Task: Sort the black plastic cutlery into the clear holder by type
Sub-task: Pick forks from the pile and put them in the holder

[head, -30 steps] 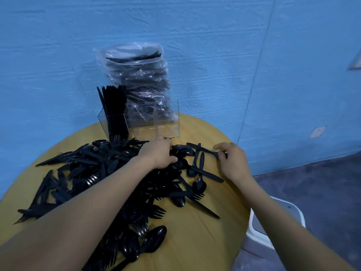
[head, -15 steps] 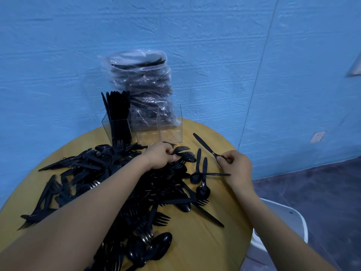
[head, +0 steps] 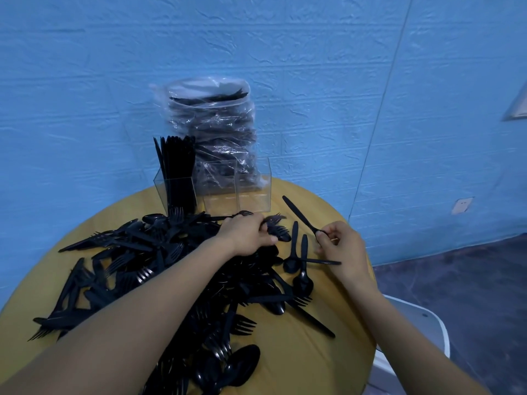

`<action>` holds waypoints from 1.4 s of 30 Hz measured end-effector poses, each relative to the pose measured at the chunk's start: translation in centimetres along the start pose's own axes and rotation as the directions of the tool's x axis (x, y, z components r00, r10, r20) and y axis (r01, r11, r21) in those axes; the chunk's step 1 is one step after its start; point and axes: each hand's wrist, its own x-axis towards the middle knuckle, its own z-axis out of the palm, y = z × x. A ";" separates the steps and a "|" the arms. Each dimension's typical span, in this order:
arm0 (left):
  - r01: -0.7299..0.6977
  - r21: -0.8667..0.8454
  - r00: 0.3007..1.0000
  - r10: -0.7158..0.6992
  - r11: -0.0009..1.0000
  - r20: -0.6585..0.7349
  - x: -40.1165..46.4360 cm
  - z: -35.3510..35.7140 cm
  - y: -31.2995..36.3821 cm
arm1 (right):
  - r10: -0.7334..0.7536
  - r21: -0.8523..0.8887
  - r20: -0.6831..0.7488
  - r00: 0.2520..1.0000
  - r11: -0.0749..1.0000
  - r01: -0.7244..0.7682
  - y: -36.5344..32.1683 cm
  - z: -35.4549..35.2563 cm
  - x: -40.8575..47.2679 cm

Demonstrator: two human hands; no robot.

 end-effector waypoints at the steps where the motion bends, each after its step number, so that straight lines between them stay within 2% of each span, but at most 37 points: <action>1: 0.003 0.046 1.000 -0.004 0.999 0.021 0.1 0.3 0.2 | 0.003 -0.001 0.003 1.000 1.000 -0.003 0.1 0.0 0.0; 5: 0.039 0.068 0.997 -0.043 0.997 0.057 0.3 0.3 0.3 | 0.017 0.018 0.004 1.000 1.000 -0.017 0.3 -0.1 -0.1; 8: 0.049 0.011 0.997 -0.049 0.999 0.060 0.2 -0.1 0.1 | 0.017 0.037 0.007 1.000 0.999 -0.018 0.3 -0.1 -0.3; 11: 0.049 -0.179 0.999 -0.048 0.983 0.008 0.3 -0.6 -0.6 | 0.021 0.092 -0.004 1.000 0.996 -0.020 0.2 -0.2 -0.3; 14: 0.040 -0.449 0.995 -0.075 0.893 -0.060 -0.2 -1.8 -1.0 | 0.015 0.168 -0.018 1.000 0.986 -0.012 0.0 -0.4 -0.2; 15: 0.029 -0.487 0.993 -0.080 0.873 -0.084 -0.2 -2.1 -1.3 | 0.011 0.187 -0.016 1.000 0.982 -0.008 -0.2 -0.5 -0.2; 22: -0.052 -0.512 0.973 -0.072 0.857 -0.219 -0.8 -4.1 -2.4 | -0.036 0.251 -0.025 0.999 0.967 0.041 -2.5 -0.5 0.2; 25: -0.154 -0.608 0.944 -0.065 0.778 -0.323 -0.9 -5.0 -2.6 | -0.083 0.258 -0.036 0.996 0.962 0.090 -4.1 -0.7 0.7; 28: -0.247 -0.717 0.898 -0.124 0.652 -0.422 -1.4 -6.0 -2.4 | -0.152 0.261 -0.025 0.988 0.953 0.154 -6.2 -0.9 1.1; 30: -0.291 -0.740 0.873 -0.149 0.607 -0.465 -1.5 -6.6 -2.3 | -0.203 0.257 -0.023 0.979 0.945 0.202 -7.9 -1.0 1.5; 34: -0.347 -0.754 0.848 -0.156 0.559 -0.506 -1.9 -7.7 -2.3 | -0.288 0.269 -0.010 0.958 0.922 0.280 -11.4 -0.9 2.3; 37: -0.385 -0.747 0.851 -0.106 0.542 -0.515 -2.4 -8.3 -1.8 | -0.346 0.276 0.049 0.937 0.906 0.320 -13.7 -0.1 2.6; 42: -0.435 -0.757 0.864 -0.008 0.488 -0.503 -3.5 -8.8 -0.3 | -0.332 0.405 0.059 0.941 0.870 0.281 -16.5 1.4 2.7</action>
